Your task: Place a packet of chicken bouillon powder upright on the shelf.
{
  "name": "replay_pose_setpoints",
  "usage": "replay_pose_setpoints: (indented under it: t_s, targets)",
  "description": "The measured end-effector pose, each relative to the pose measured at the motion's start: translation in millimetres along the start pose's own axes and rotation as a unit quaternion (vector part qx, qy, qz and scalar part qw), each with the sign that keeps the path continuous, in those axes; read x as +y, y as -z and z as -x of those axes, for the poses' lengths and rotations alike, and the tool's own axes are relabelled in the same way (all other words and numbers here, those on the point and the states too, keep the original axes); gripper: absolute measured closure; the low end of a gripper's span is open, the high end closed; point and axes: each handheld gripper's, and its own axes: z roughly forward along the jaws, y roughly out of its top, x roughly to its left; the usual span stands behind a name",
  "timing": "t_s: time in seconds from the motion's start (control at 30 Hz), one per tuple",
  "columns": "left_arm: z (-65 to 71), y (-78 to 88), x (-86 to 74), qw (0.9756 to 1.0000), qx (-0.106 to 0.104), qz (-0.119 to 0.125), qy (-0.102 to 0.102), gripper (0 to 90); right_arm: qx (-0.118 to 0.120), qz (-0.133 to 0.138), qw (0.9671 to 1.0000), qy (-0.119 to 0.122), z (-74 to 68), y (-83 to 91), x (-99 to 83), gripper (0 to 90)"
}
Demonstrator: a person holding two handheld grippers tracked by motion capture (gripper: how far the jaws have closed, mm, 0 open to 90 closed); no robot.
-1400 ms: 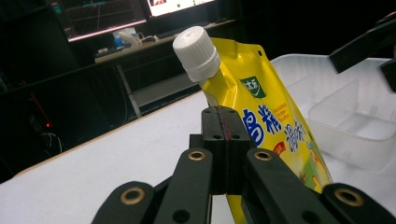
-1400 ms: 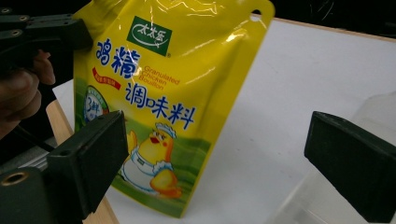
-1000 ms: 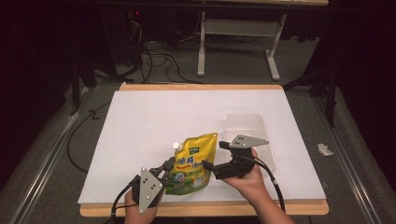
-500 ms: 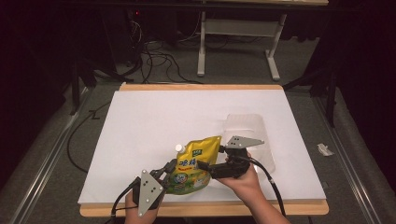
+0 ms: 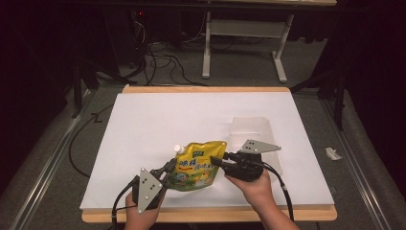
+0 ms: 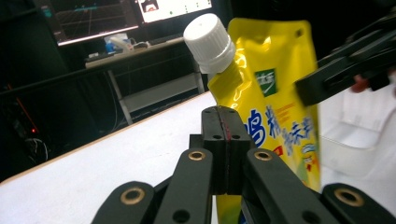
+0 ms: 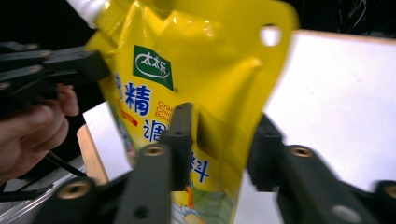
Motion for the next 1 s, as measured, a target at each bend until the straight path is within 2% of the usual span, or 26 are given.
replay_pose_setpoints:
  t_s: [0.07, 0.1, 0.13, 0.37, 0.47, 0.53, 0.73, 0.83, 0.93, 0.97, 1.0]
  targets:
    - [-4.9, -7.3, -1.6, 1.0, 0.002, -0.004, 0.007, 90.0, 0.002, 0.013, 0.9999, 0.009, -0.6, 5.4, 2.1, 80.5]
    - [-4.9, -7.3, -1.6, 1.0, 0.002, -0.004, 0.007, 90.0, 0.002, 0.013, 0.9999, 0.009, -0.6, 5.4, 2.1, 80.5]
    - [-7.6, -14.1, -2.5, 0.9999, 0.003, -0.01, 0.009, 90.0, 0.002, 0.022, 0.9996, 0.017, -1.8, 8.8, 3.5, 84.2]
    - [-11.9, -29.2, -4.7, 0.9997, 0.002, -0.02, 0.015, 90.0, -0.003, 0.037, 0.9981, 0.05, -13.0, 17.8, 5.0, 87.9]
    - [-12.8, -31.3, -7.7, 0.9994, -0.003, -0.031, 0.017, 90.0, -0.006, 0.033, 0.9976, 0.061, -17.9, 18.4, 1.6, 88.1]
    - [-13.6, -32.4, -10.0, 0.9989, -0.007, -0.038, 0.025, 90.0, -0.009, 0.026, 0.9974, 0.066, -19.8, 17.3, -2.8, 88.2]
    - [-15.6, -34.1, -15.2, 0.998, -0.014, -0.05, 0.035, 90.0, -0.01, 0.015, 0.9979, 0.062, -18.8, 13.4, -8.4, 88.1]
    - [-15.4, -33.7, -15.0, 0.9981, -0.015, -0.05, 0.033, 90.0, -0.01, 0.018, 0.9977, 0.065, -17.6, 13.5, -9.4, 87.6]
    - [-14.2, -33.0, -15.2, 0.9982, -0.018, -0.048, 0.033, 90.0, -0.003, 0.015, 0.998, 0.061, -15.6, 12.2, -10.5, 80.2]
    - [-14.2, -33.0, -15.2, 0.9982, -0.018, -0.048, 0.033, 89.4, -0.003, 0.015, 0.998, 0.061, -15.6, 12.2, -10.5, 80.2]
    - [-13.9, -32.8, -14.9, 0.9979, -0.021, -0.047, 0.038, 87.5, -0.001, 0.003, 0.998, 0.063, -14.6, 8.7, -12.1, 75.2]
